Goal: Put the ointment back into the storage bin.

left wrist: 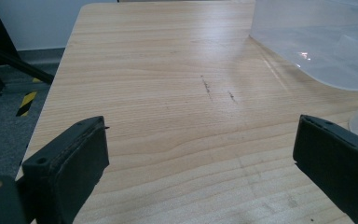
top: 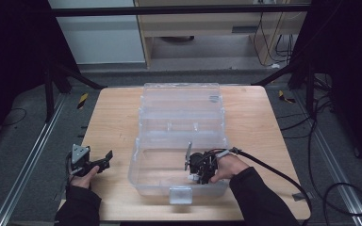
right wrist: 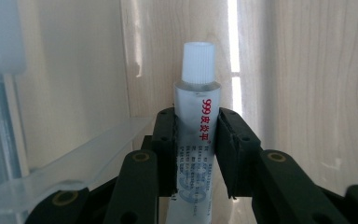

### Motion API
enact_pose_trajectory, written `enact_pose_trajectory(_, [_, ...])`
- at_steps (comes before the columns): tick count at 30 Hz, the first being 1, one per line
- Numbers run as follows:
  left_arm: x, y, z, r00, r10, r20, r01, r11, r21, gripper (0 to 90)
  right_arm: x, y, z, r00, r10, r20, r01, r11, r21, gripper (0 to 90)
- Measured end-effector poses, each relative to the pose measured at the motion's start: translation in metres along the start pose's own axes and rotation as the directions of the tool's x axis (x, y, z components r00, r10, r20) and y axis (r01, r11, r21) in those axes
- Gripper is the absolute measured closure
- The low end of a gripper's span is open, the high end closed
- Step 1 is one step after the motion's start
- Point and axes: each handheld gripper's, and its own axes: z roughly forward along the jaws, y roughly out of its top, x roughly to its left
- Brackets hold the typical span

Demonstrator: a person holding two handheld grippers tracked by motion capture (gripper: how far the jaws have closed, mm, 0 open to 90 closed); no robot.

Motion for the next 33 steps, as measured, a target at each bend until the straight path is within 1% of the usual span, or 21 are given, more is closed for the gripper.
enact_pose_trajectory(5, [0.0,0.0,0.0,1.0,0.0,0.0,0.0,1.0,0.0,2.7,0.0,0.0,0.001,1.0,0.003,-0.003,-0.003,1.0,0.005,69.2])
enact_pose_trajectory(9, [0.0,0.0,0.0,1.0,0.001,0.0,-0.001,1.0,0.0,2.7,0.0,-0.001,-0.002,1.0,0.005,0.006,-0.005,1.0,0.01,69.6])
enact_pose_trajectory(10, [0.0,0.0,0.0,1.0,0.0,0.0,0.0,1.0,0.0,2.7,0.0,-0.001,-0.003,0.9999,0.014,0.009,-0.014,1.0,0.005,69.5])
enact_pose_trajectory(13, [0.0,0.0,0.0,1.0,0.0,0.0,0.0,1.0,0.0,2.7,-0.001,-0.003,-0.006,0.9996,0.022,0.018,-0.022,1.0,-0.006,69.2])
enact_pose_trajectory(14, [0.0,0.0,0.0,1.0,0.0,0.0,0.0,1.0,0.0,2.7,-0.002,-0.004,-0.008,0.9996,0.017,0.023,-0.017,1.0,-0.02,69.0])
enact_pose_trajectory(16, [0.0,0.0,0.0,1.0,-0.001,0.0,0.001,1.0,-0.001,2.7,-0.003,-0.008,-0.016,0.9979,0.05,0.041,-0.047,0.996,-0.074,65.5])
enact_pose_trajectory(17, [0.0,0.0,0.0,1.0,-0.001,0.0,0.001,1.0,-0.001,2.7,-0.003,-0.008,-0.016,0.9979,0.05,0.041,-0.047,0.996,-0.074,65.5])
enact_pose_trajectory(18, [0.0,0.0,0.0,1.0,0.0,0.0,0.0,1.0,-0.001,2.7,-0.003,-0.01,-0.019,0.997,0.061,0.047,-0.057,0.994,-0.088,65.3])
enact_pose_trajectory(20, [0.0,0.0,0.0,1.0,0.0,-0.001,0.0,1.0,0.0,2.7,-0.004,-0.015,-0.028,0.9938,0.089,0.065,-0.08,0.988,-0.135,60.5])
enact_pose_trajectory(21, [0.0,0.0,0.0,1.0,0.0,-0.001,0.0,1.0,0.0,2.7,-0.004,-0.017,-0.033,0.992,0.104,0.072,-0.091,0.983,-0.162,59.8])
enact_pose_trajectory(22, [0.0,0.0,0.0,1.0,0.0,-0.001,0.0,1.0,-0.001,2.7,-0.004,-0.023,-0.042,0.9873,0.132,0.088,-0.109,0.969,-0.223,56.0])
enact_pose_trajectory(23, [0.0,0.0,0.0,1.0,-0.001,-0.001,0.001,1.0,0.0,2.7,-0.004,-0.025,-0.047,0.985,0.146,0.092,-0.119,0.961,-0.249,55.0])
enact_pose_trajectory(25, [0.0,0.0,0.0,1.0,-0.001,-0.002,0.001,1.0,0.0,2.7,-0.004,-0.031,-0.055,0.9768,0.185,0.108,-0.144,0.94,-0.309,49.7])
enact_pose_trajectory(26, [0.0,0.0,0.0,1.0,-0.001,-0.002,0.001,1.0,0.0,2.7,-0.004,-0.031,-0.055,0.9768,0.185,0.108,-0.144,0.94,-0.309,49.7])
enact_pose_trajectory(27, [0.0,0.0,0.0,1.0,-0.001,-0.001,0.001,1.0,0.0,2.7,-0.003,-0.034,-0.059,0.9736,0.199,0.112,-0.152,0.929,-0.337,48.2])
enact_pose_trajectory(28, [0.0,0.0,0.0,1.0,0.002,-0.001,-0.002,1.0,0.002,2.7,-0.002,-0.04,-0.066,0.9654,0.222,0.136,-0.153,0.905,-0.396,42.0])
enact_pose_trajectory(29, [0.0,0.0,0.0,1.0,0.002,-0.001,-0.002,1.0,0.002,2.7,-0.001,-0.043,-0.069,0.9603,0.238,0.145,-0.158,0.894,-0.42,40.9])
enact_pose_trajectory(30, [0.0,0.0,0.0,1.0,0.002,-0.001,-0.002,1.0,0.002,2.7,-0.001,-0.043,-0.069,0.9603,0.238,0.145,-0.158,0.894,-0.42,40.9])
enact_pose_trajectory(31, [0.0,0.0,0.0,1.0,0.0,-0.001,0.0,1.0,0.0,2.7,0.0,-0.047,-0.071,0.9539,0.255,0.159,-0.162,0.882,-0.442,36.8])
enact_pose_trajectory(32, [0.0,0.0,0.0,1.0,-0.001,-0.001,0.001,1.0,0.0,2.7,0.0,-0.054,-0.077,0.9392,0.294,0.177,-0.178,0.857,-0.483,32.7])
enact_pose_trajectory(33, [0.0,0.0,0.0,1.0,-0.001,-0.001,0.001,1.0,0.0,2.7,0.001,-0.057,-0.079,0.9339,0.312,0.174,-0.188,0.844,-0.503,31.5])
